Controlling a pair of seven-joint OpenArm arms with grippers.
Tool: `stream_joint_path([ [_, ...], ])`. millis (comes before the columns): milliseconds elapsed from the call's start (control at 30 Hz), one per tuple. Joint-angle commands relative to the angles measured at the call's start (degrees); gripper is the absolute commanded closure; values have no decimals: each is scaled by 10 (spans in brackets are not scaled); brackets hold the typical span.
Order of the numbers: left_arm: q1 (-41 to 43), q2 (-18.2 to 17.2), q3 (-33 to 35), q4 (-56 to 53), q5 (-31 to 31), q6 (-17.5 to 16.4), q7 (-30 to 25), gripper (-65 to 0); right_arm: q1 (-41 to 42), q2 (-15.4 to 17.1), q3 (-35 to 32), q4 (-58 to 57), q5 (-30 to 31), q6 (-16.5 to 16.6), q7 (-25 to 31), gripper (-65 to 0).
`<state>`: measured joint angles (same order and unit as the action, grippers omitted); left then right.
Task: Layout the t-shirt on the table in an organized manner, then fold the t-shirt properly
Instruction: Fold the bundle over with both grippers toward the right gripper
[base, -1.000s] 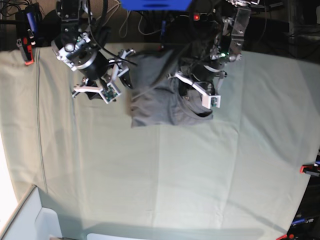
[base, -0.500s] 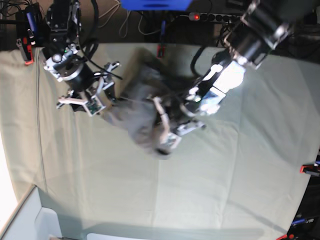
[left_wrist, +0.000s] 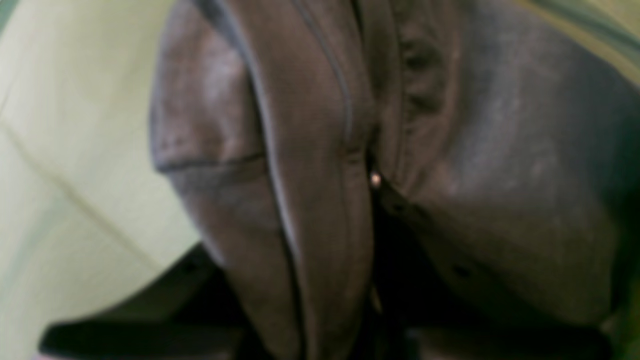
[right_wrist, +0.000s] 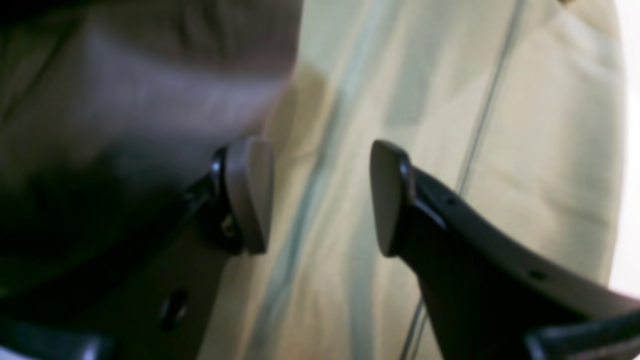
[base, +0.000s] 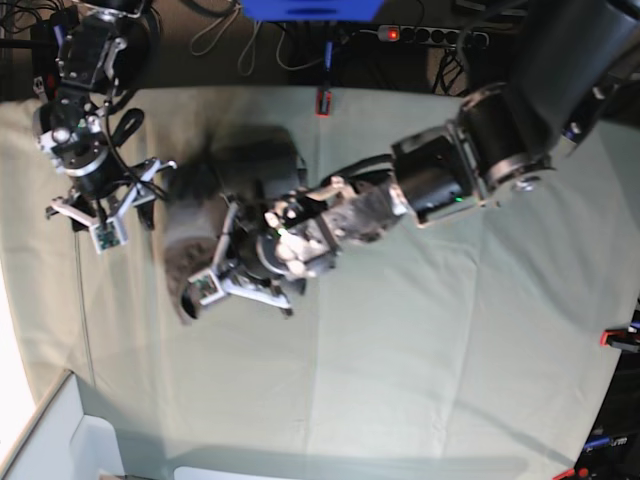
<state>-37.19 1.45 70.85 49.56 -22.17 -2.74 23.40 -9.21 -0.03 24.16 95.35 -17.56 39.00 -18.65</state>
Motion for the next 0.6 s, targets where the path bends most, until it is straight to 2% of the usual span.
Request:
stream_joint_path([
  [0,-18,15,2,-5,0,3,-8,-1,10,3,11,8,9,10,12,-285],
  [100,-19,42,5,-42,18,3,-8,-2,14,3,44,8,9,10,12,-285],
  [200,-16,69,4,-72,80,2,-8,-17,14,3,52,8,10,10,14,-285],
  [300,-14,75,3,-74,125,2,-8,-81,13,3,53,8,10,10,14,-285],
  [567,-5,75,0,-66,198,4,-1,-303,7,3,59,8,10,10,12,-285],
])
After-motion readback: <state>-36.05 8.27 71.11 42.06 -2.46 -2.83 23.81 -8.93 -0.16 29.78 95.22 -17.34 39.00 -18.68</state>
